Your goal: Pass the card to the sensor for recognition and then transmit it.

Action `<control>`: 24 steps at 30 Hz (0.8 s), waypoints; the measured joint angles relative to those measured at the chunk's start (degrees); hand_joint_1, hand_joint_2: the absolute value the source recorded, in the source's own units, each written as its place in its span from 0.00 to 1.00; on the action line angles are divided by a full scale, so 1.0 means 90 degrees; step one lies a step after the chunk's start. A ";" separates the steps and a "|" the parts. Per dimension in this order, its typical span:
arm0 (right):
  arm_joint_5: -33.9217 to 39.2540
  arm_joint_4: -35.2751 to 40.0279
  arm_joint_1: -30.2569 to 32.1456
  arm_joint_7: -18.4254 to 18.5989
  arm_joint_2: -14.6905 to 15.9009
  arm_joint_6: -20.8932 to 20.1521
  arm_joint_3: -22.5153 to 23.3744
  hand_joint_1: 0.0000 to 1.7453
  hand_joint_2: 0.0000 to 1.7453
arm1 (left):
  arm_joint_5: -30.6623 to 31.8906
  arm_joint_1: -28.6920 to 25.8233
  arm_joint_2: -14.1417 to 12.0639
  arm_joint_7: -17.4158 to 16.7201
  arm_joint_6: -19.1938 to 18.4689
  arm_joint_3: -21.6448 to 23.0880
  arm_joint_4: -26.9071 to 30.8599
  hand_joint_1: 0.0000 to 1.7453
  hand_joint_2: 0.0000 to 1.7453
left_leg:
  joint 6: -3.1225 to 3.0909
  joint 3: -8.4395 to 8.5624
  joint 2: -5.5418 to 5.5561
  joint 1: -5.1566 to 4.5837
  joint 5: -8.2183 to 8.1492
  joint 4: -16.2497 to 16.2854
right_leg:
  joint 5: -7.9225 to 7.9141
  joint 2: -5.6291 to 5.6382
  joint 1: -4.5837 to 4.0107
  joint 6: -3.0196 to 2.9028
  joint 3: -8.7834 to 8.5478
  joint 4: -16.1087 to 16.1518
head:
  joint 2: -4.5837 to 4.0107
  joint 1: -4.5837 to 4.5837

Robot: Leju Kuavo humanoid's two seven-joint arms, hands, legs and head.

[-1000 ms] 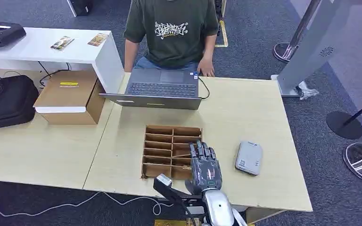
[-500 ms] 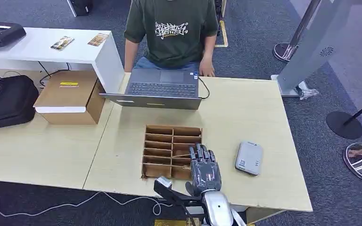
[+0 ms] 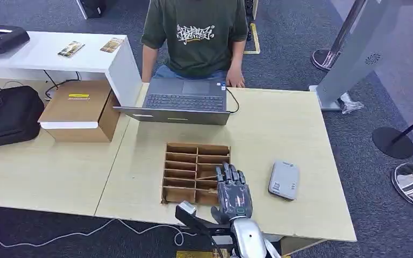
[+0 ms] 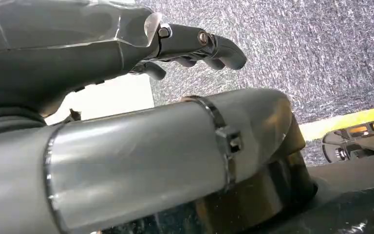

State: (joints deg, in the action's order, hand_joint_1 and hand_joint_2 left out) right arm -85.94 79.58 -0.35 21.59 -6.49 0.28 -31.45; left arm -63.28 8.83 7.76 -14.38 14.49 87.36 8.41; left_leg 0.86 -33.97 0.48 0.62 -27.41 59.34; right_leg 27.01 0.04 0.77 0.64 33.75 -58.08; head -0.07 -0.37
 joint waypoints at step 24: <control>-0.0005 -0.0034 0.0002 -0.0019 -0.0002 0.0049 0.0007 0.00 1.00 | -0.0015 0.0000 -0.0017 0.0002 -0.0010 0.0097 0.0000 0.00 0.00 | 0.0000 0.0000 0.0000 0.0000 0.0000 0.0000 | 0.0000 0.0000 0.0000 0.0000 0.0000 0.0000 | 0.0000 0.0000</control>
State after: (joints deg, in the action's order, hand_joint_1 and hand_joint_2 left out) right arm -85.99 79.28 -0.33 21.42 -6.51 0.72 -31.39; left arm -63.41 8.83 7.61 -14.36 14.40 88.24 8.41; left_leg 0.86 -33.97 0.48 0.62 -27.40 59.34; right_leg 27.01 0.04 0.77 0.64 33.74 -58.08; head -0.07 -0.37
